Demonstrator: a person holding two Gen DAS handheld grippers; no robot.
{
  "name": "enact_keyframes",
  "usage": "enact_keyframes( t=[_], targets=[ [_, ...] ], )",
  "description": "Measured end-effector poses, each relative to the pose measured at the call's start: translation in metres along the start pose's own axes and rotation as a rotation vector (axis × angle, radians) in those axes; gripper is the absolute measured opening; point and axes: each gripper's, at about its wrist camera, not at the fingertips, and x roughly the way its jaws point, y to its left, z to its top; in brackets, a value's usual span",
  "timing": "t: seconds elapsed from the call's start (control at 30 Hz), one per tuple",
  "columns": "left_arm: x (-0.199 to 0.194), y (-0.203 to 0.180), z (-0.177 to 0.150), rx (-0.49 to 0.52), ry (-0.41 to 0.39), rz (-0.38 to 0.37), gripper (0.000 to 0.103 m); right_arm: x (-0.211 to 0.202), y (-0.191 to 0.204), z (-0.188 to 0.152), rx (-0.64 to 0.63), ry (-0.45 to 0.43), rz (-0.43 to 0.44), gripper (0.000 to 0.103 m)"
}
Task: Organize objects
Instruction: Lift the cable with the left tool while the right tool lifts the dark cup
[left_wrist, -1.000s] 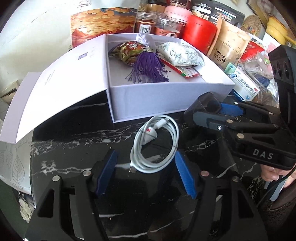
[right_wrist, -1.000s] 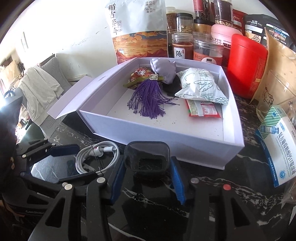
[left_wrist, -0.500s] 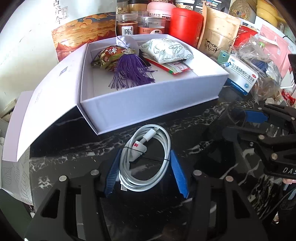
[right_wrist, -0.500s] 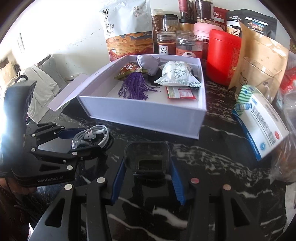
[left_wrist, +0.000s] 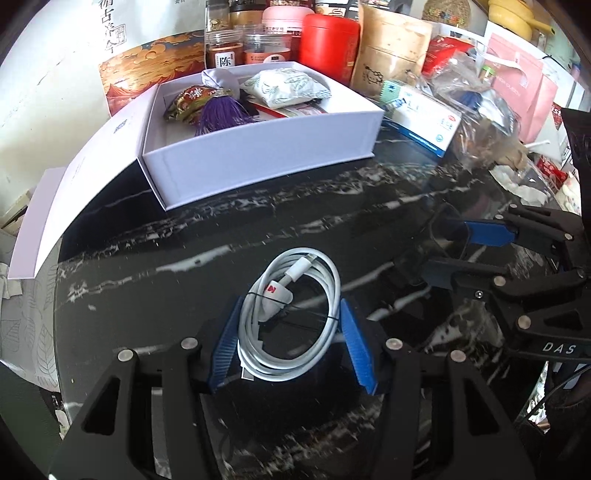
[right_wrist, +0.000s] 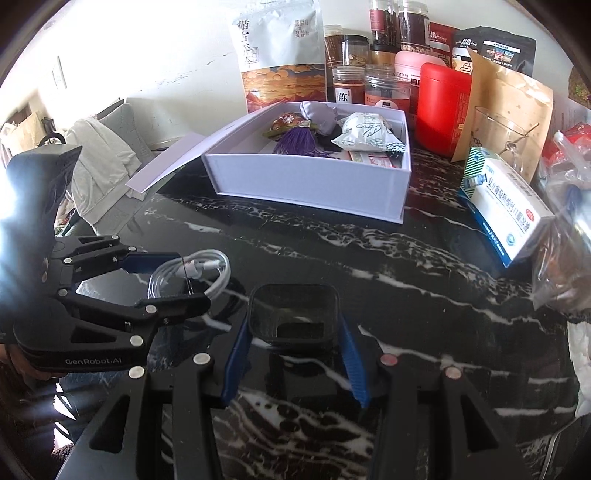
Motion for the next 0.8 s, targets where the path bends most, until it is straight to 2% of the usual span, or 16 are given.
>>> enact_keyframes(
  t=[0.07,0.33,0.47,0.8],
  targets=[
    [-0.004,-0.005,-0.007,0.004,0.003,-0.024,0.052,-0.005,0.003,-0.004,-0.008,-0.002,0.007,0.048],
    [-0.005,-0.019,-0.025,0.018,0.029,-0.012,0.052,-0.013,0.01,-0.019,-0.021,-0.003,0.015,0.048],
    [-0.004,-0.025,-0.029,0.055,0.02,0.022,0.053,-0.013,0.01,-0.022,-0.015,-0.001,0.017,0.048],
    [-0.003,-0.025,-0.028,0.072,0.01,0.031,0.053,-0.005,0.008,-0.022,-0.013,0.01,0.02,0.048]
  ],
)
